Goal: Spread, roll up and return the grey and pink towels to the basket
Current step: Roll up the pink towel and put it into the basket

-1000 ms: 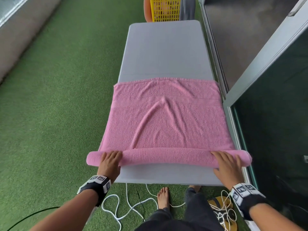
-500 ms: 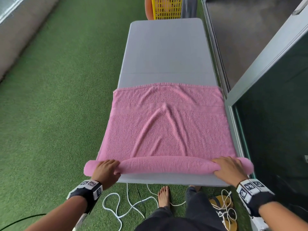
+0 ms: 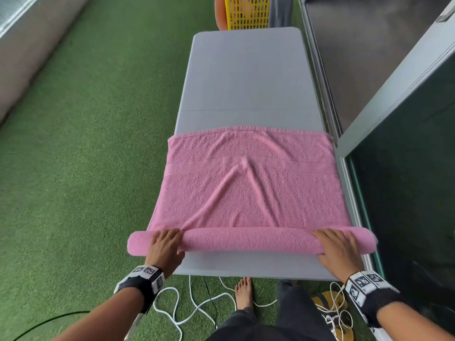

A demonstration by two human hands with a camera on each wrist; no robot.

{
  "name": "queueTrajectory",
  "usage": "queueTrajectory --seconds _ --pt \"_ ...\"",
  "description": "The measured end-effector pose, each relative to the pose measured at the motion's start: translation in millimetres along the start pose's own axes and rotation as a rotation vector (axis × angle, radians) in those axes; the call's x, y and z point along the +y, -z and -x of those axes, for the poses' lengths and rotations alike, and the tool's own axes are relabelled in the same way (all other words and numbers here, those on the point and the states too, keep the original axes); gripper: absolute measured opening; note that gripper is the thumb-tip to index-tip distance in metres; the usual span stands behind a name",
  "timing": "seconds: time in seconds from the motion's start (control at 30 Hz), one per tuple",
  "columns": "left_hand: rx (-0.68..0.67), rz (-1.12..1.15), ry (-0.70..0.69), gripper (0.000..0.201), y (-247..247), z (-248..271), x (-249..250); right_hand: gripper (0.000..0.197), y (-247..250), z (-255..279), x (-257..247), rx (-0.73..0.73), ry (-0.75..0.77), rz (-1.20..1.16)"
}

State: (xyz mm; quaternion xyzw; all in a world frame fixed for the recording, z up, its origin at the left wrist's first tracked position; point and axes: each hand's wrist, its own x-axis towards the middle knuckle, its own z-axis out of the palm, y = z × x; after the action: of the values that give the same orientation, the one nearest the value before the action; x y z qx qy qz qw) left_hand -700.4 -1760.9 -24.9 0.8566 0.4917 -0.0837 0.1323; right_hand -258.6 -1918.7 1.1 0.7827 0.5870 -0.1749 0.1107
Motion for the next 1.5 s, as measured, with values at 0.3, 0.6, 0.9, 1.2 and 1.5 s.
queueTrajectory --seconds 0.3,0.6,0.9,1.2,1.5 --pt "-0.004 0.007 0.007 0.072 19 -14 0 0.054 33 -15 11 -0.119 0.016 -0.017" --pt "-0.043 -0.028 0.051 0.075 13 -17 5 0.081 4 -11 5 -0.043 0.007 -0.044" --pt "-0.029 -0.016 0.018 0.036 9 20 5 0.042 20 0 3 -0.171 0.044 -0.064" --pt "0.14 0.015 0.141 0.061 13 -4 -2 0.056 19 -18 0 -0.024 -0.007 -0.236" --pt "-0.062 -0.106 0.116 0.066 24 -33 11 0.067 7 -28 -7 0.039 -0.005 -0.089"
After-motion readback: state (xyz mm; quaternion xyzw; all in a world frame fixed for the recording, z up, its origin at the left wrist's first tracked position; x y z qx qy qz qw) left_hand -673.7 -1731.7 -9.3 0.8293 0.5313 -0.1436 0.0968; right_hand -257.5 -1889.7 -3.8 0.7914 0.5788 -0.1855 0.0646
